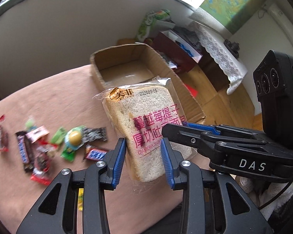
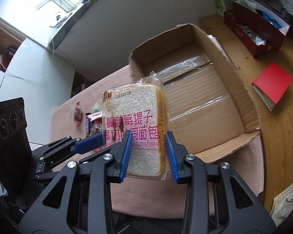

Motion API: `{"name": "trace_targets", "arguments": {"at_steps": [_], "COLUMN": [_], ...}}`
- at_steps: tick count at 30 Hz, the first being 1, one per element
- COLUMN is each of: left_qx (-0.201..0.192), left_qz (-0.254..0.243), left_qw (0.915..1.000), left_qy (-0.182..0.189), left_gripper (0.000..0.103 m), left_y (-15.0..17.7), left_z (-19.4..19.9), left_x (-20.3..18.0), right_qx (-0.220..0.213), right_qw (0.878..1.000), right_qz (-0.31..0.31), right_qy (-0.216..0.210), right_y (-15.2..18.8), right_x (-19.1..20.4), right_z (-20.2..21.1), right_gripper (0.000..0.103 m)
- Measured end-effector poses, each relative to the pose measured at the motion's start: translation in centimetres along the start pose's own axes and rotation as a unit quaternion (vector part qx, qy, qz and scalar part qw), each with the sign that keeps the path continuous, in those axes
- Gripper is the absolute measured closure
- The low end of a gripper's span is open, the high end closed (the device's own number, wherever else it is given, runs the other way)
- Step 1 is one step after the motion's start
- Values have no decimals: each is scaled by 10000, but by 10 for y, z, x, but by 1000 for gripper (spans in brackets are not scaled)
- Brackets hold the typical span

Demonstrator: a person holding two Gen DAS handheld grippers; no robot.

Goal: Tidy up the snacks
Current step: 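Carry the bread loaf with the right gripper into the cardboard box and release, then grasp the red-sealed candy bag with the left gripper while the right gripper grasps another candy bag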

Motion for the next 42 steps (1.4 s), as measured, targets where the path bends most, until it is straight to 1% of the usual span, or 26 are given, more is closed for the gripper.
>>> {"name": "trace_targets", "arguments": {"at_steps": [7,16,19,21,26,29,30,31,36,38,39,41,42], "left_qx": [93,156,171,167,94,41,26,-1,-95,-134,-156,-202,-225], "left_qz": [-164,-252,-284,-320,-303,-287,-277,-260,-127,-36,14,102,150], "left_qw": [9998,9995,9994,9993,9995,9995,9995,9996,9995,9994,9993,9989,9986], "left_qy": [120,142,50,18,-51,-105,-120,-119,-263,-302,-342,-416,-457], "left_gripper": [69,69,69,69,69,69,67,66,66,66,66,66,65], "left_y": [-13,-15,-13,-12,-9,-7,-6,-5,2,7,10,15,18], "left_z": [-24,-41,-42,-42,-33,-26,-23,-19,-2,6,11,19,23], "left_x": [-20,-29,-28,-29,-24,-20,-19,-17,0,9,15,25,30], "right_qx": [-73,-71,-128,-172,-216,-257,-272,-288,-381,-441,-465,-494,-504], "right_qw": [9997,9993,9984,9977,9965,9960,9959,9958,9950,9947,9947,9949,9950], "right_qz": [-135,-232,-228,-151,111,132,129,124,186,247,270,336,398], "right_qy": [178,287,509,643,804,843,849,857,903,897,872,813,770], "right_y": [-12,-13,-15,-16,-15,-14,-13,-13,-9,-8,-8,-9,-9], "right_x": [-35,-57,-62,-61,-49,-44,-43,-41,-28,-19,-14,-3,5], "right_z": [6,4,2,3,5,6,8,9,14,16,17,17,16], "right_gripper": [67,67,67,67,67,67,67,67,66,63,58,52,51]}}
Point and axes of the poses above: each gripper's, at about its wrist camera, not at the fingertips, and z roughly against the way its jaws point, x to its left, y to its underside, the point moved 8 cm from there along -z, roughly the way its jaws point, and after that the axes turned 5 degrees about x, right-handed, at the moved point
